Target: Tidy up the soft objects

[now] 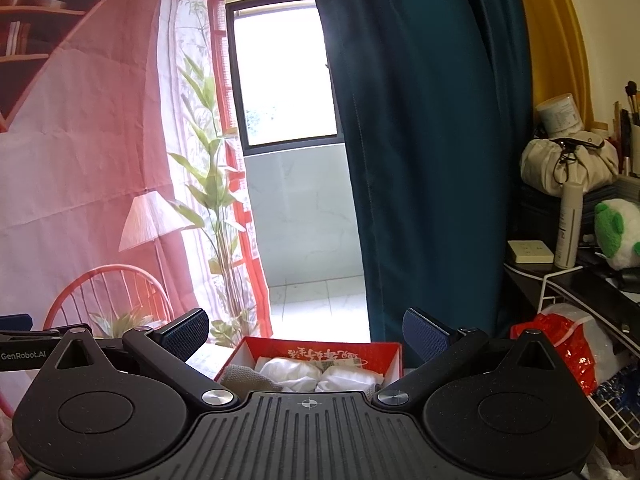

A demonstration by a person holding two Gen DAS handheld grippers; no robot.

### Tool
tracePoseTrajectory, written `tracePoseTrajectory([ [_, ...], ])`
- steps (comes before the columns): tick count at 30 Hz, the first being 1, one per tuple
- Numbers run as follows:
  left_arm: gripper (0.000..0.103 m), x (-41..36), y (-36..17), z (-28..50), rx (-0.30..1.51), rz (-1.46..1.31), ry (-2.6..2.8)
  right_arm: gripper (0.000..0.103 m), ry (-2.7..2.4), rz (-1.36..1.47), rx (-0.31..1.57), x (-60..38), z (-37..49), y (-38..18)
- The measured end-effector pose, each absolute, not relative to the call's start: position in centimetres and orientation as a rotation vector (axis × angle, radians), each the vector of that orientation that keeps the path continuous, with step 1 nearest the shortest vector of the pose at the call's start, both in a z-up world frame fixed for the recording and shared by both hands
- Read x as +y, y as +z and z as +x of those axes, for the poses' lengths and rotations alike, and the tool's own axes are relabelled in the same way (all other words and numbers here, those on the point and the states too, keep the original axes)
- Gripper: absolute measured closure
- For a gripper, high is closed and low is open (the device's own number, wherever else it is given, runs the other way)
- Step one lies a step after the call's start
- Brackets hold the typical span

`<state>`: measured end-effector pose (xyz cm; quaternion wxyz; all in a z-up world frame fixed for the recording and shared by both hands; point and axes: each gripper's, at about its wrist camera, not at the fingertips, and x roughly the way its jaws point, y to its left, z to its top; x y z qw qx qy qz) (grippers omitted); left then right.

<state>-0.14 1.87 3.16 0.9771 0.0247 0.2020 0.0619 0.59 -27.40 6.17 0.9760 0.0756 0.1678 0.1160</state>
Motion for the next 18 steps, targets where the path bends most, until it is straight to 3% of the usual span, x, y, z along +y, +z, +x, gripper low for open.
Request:
tracePoseTrajectory([
  [18,0.000,1.79,3.31,-0.50,0.395,0.054,0.129,0.000,0.225,0.151,0.329,-27.35,0.23,6.28],
])
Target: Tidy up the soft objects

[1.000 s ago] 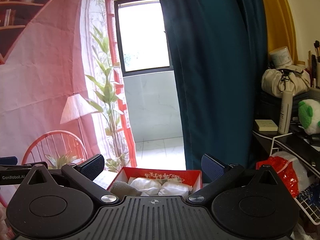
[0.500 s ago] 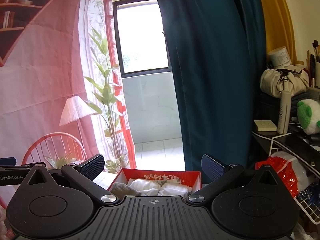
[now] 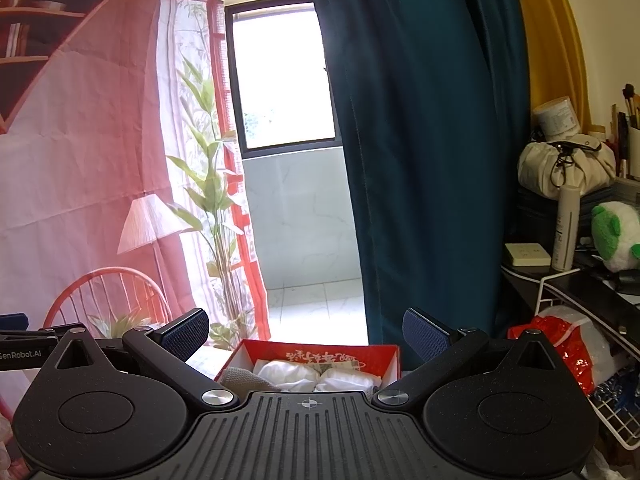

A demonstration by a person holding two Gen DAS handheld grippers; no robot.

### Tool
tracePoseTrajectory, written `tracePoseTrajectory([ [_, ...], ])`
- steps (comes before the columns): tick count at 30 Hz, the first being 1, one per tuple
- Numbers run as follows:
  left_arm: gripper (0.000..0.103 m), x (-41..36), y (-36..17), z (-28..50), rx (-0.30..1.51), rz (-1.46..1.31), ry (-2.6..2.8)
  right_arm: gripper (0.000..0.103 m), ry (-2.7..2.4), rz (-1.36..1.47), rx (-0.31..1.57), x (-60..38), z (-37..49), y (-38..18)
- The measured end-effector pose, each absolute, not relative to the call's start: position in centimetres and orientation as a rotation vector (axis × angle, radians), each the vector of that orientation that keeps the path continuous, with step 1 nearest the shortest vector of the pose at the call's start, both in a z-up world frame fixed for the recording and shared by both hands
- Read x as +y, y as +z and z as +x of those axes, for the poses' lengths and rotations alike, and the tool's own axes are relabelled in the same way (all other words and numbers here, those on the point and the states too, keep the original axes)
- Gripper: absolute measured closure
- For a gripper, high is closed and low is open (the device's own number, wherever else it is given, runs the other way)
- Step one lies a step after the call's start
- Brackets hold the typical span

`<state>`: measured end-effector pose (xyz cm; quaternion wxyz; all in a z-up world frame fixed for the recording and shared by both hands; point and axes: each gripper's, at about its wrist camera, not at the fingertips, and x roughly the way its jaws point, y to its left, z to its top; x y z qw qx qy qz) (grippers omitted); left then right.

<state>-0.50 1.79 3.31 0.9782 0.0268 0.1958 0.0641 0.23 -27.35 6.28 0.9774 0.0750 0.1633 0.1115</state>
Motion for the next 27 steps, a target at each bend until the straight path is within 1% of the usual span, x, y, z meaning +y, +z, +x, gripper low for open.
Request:
tracePoseTrajectory([
  [27,0.000,1.75,3.60,-1.13,0.379,0.052,0.133,0.000,0.221,0.152,0.322,-27.39,-0.37,6.75],
])
